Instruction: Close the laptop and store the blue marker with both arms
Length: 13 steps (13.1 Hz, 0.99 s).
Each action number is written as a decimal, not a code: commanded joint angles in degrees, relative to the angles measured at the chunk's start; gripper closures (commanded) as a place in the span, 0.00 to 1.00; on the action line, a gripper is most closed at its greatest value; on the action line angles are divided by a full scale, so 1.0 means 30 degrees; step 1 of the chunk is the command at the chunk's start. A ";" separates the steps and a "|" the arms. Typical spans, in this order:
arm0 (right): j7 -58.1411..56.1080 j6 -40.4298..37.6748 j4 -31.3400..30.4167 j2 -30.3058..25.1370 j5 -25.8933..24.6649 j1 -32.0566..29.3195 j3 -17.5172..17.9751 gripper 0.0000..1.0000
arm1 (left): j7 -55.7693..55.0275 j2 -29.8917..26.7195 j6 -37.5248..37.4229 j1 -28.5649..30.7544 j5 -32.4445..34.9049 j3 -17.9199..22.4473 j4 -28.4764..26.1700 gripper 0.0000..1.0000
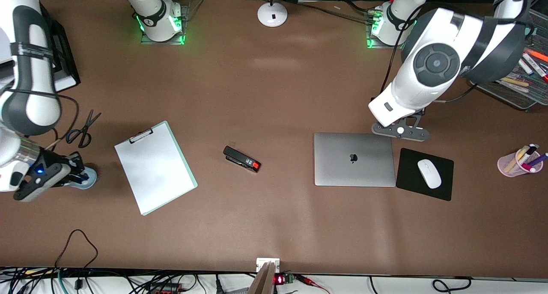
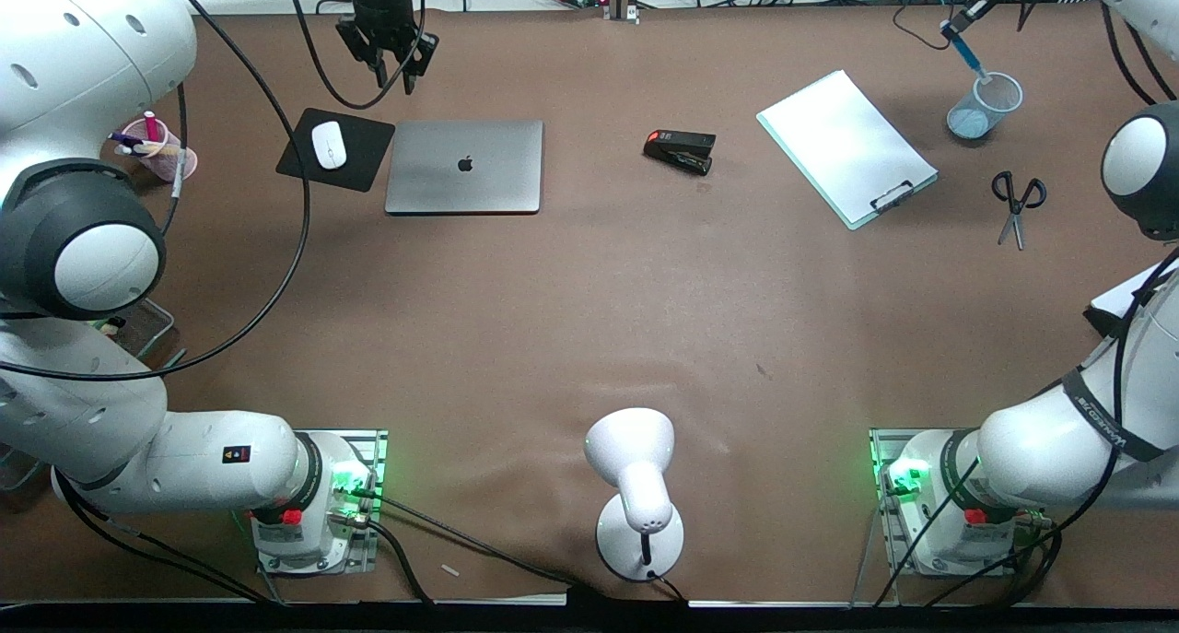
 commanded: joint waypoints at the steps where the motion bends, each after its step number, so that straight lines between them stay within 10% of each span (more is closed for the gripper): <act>1: -0.2757 -0.0404 0.0367 0.0081 0.1854 -0.0906 0.0285 0.86 | 0.0571 -0.0057 -0.0473 0.0229 0.0159 -0.0221 0.0766 0.00; 11: -1.4473 -0.0433 0.0367 0.1046 0.8471 -0.3514 0.0344 0.86 | 0.4108 -0.1427 -0.1382 0.2010 -0.1733 0.0071 0.1561 0.00; 13: -1.7140 -0.0433 0.0367 0.1281 1.0964 -0.3838 0.0344 0.86 | 0.5341 -0.2688 -0.1294 0.1784 -0.3236 0.2053 0.0626 0.00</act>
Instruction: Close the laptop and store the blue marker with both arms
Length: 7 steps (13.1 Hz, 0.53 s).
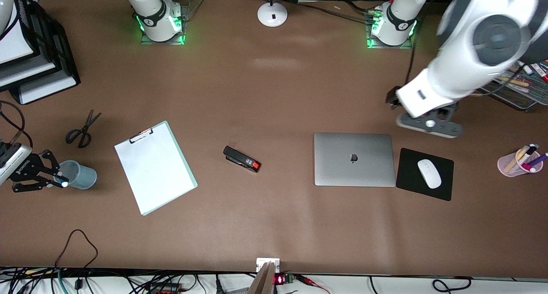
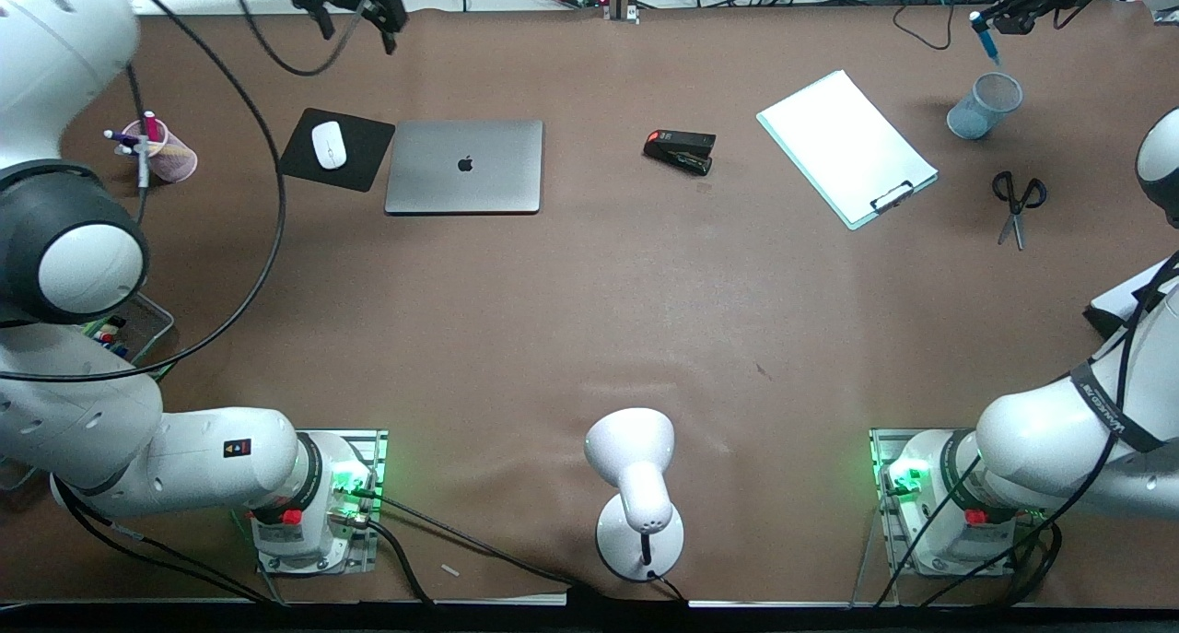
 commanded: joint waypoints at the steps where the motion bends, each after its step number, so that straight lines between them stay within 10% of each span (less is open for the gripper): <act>1: -0.2922 -0.0504 0.0367 0.0366 0.2264 -0.0791 0.0341 0.86 | 0.1797 -0.2093 -0.0113 0.0130 -0.1239 0.1832 -0.1492 0.00; 7: -0.4683 -0.3956 0.0367 0.0541 0.2534 -0.1904 0.0312 0.86 | 0.1420 -0.5025 0.2079 -0.2444 -0.1880 0.6371 -0.4747 0.00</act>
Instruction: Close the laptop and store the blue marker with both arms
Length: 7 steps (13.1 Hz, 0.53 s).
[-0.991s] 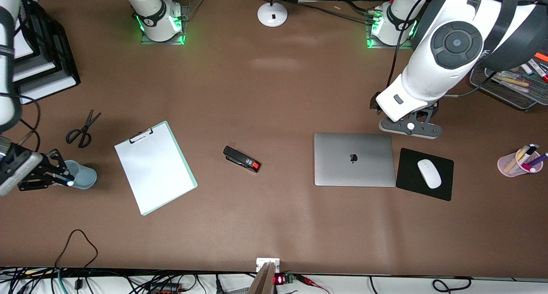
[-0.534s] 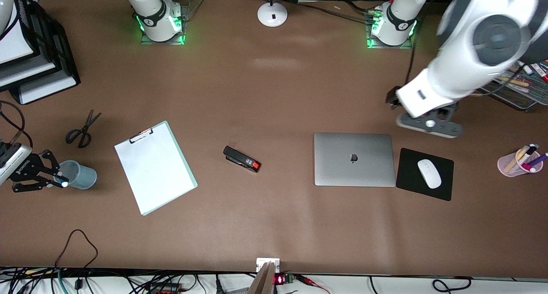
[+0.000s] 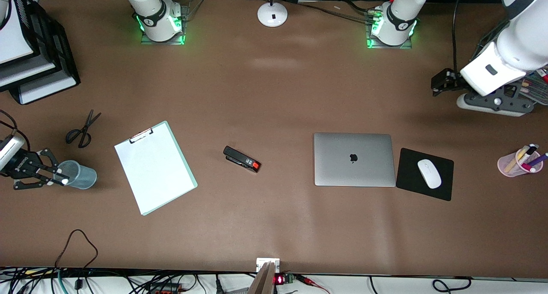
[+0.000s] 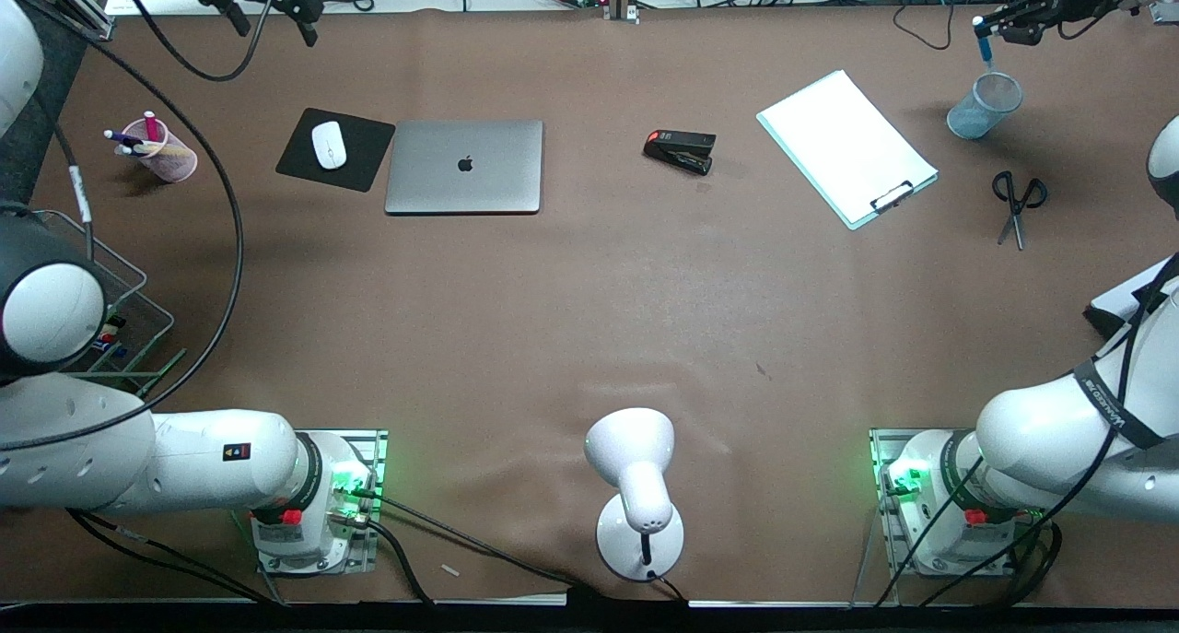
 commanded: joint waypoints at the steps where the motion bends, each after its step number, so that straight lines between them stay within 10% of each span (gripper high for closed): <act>1: -0.1696 -0.1863 0.0347 0.0264 0.0513 -0.0877 0.0338 0.86 | -0.0078 -0.1426 0.1705 -0.1152 -0.0785 0.1643 -0.1893 0.00; 7: -0.3605 -0.4359 0.3628 0.2696 0.0952 -0.2227 0.0338 0.86 | 0.1152 -0.1781 0.1858 -0.1037 -0.1636 0.3082 -0.2279 0.00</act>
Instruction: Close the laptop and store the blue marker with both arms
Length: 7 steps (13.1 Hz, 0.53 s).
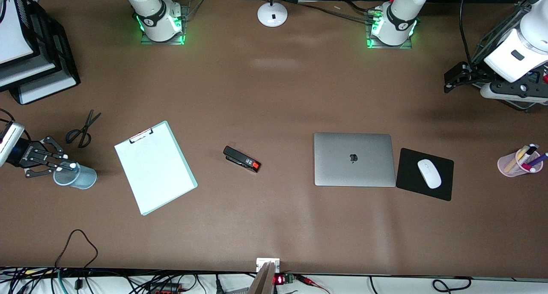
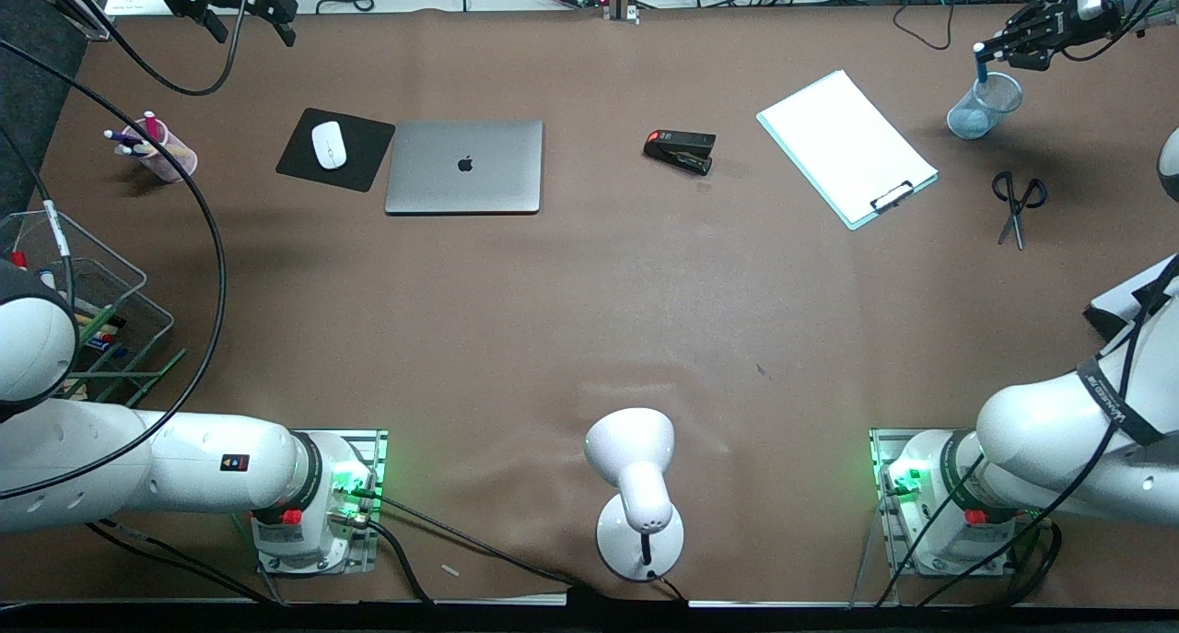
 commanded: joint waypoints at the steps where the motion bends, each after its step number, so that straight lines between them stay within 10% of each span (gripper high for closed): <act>1: -0.0373 -0.1131 0.2514 0.1694 0.0662 -0.0999 0.0299 0.86 | 0.0880 -0.0109 0.0028 0.0450 -0.0539 0.0028 -0.0173 0.00; 7: -0.0372 -0.1131 0.2514 0.1723 0.0837 -0.0999 0.0329 0.86 | 0.0909 -0.0080 -0.0002 0.0450 -0.0538 -0.0001 -0.0143 0.00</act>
